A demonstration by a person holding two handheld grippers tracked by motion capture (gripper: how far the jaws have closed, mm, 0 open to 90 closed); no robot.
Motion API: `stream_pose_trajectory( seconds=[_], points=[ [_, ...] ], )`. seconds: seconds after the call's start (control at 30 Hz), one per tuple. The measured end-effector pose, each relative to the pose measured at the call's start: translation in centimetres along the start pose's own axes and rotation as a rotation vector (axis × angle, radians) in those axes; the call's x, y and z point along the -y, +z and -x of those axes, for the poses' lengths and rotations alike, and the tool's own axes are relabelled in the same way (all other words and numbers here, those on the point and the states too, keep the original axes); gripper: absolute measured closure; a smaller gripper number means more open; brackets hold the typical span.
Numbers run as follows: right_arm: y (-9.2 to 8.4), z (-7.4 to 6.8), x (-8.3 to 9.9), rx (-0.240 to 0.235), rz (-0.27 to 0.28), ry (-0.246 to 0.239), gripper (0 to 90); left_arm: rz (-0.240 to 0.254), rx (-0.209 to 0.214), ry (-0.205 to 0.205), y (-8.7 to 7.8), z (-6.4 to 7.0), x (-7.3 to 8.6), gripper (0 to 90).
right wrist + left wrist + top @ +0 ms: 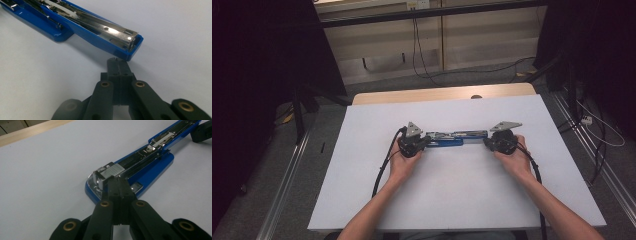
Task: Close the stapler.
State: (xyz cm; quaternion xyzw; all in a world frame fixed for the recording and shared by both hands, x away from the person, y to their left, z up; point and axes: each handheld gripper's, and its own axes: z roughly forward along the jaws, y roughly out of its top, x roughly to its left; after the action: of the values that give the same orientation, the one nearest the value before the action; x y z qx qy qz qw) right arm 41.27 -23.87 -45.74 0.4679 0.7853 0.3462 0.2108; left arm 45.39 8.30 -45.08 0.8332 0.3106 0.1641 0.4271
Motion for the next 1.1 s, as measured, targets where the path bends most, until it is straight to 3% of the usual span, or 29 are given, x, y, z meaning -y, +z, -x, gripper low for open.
stream_pose_trajectory(
  seconds=[0.37,0.43,0.67,0.73,1.1],
  points=[
    [0.23,-0.02,-0.09,0.003,0.010,0.001,90.0,0.008,0.013,-0.015,0.07,0.00,0.05,90.0],
    [0.25,-0.02,-0.08,0.003,0.012,0.001,90.0,0.002,0.008,0.000,0.03,-0.06,0.03,90.0],
    [0.27,0.00,-0.08,0.003,0.016,0.008,90.0,0.008,0.010,-0.015,0.07,0.03,0.06,90.0],
    [0.27,0.01,-0.09,0.004,0.019,0.009,90.0,0.003,0.006,0.002,0.02,-0.06,0.03,90.0],
    [0.19,0.06,-0.16,0.005,0.052,0.020,90.0,0.008,0.004,-0.004,0.05,-0.01,0.04,90.0]
  ],
)
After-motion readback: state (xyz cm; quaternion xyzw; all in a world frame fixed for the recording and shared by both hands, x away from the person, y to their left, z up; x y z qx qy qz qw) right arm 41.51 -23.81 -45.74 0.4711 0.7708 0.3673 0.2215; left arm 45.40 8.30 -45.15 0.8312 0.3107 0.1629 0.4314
